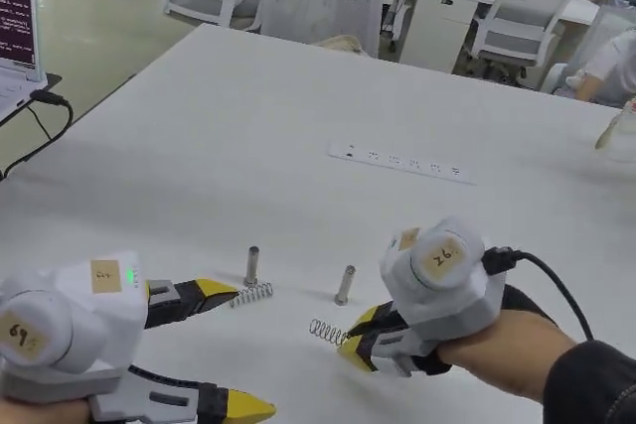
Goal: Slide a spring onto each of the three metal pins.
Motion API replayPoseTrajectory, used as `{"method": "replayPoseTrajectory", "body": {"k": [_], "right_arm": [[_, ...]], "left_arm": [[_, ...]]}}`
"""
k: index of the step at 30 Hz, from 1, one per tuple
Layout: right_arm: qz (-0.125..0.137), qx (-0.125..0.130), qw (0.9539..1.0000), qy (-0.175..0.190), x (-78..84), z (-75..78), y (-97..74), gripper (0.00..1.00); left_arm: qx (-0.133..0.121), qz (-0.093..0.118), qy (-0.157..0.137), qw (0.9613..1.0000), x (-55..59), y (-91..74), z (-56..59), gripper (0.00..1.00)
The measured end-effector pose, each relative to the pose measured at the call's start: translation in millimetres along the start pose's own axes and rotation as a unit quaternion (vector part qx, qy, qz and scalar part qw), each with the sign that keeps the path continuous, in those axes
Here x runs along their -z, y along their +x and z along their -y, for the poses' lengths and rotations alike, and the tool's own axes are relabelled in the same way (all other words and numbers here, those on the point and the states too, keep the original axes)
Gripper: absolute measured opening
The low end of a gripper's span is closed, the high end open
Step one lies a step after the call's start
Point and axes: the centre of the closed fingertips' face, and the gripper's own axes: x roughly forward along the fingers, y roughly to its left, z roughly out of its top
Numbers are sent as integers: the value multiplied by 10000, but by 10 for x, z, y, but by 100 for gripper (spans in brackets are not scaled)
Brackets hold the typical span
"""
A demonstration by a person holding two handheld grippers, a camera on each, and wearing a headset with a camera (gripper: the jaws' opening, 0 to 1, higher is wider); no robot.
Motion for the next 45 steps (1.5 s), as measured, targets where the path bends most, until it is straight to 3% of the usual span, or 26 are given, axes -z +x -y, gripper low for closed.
{"method": "replayPoseTrajectory", "body": {"k": [11, 25, 37, 45], "right_arm": [[26, -347, 9990, -276, -173, -222, -148, 8], [-195, -628, 9958, -634, -231, -385, -225, 8], [-336, -821, 9930, -777, -283, -466, -234, 8], [-410, -918, 9912, -857, -277, -527, -231, 8]], "left_arm": [[58, 8, 50, 10000, -21, 34, 22, 62], [215, -12, 247, 9995, -36, 104, 68, 54], [373, 8, 561, 9977, -65, 154, 123, 40], [509, -51, 915, 9945, -52, 187, 191, 27]]}}
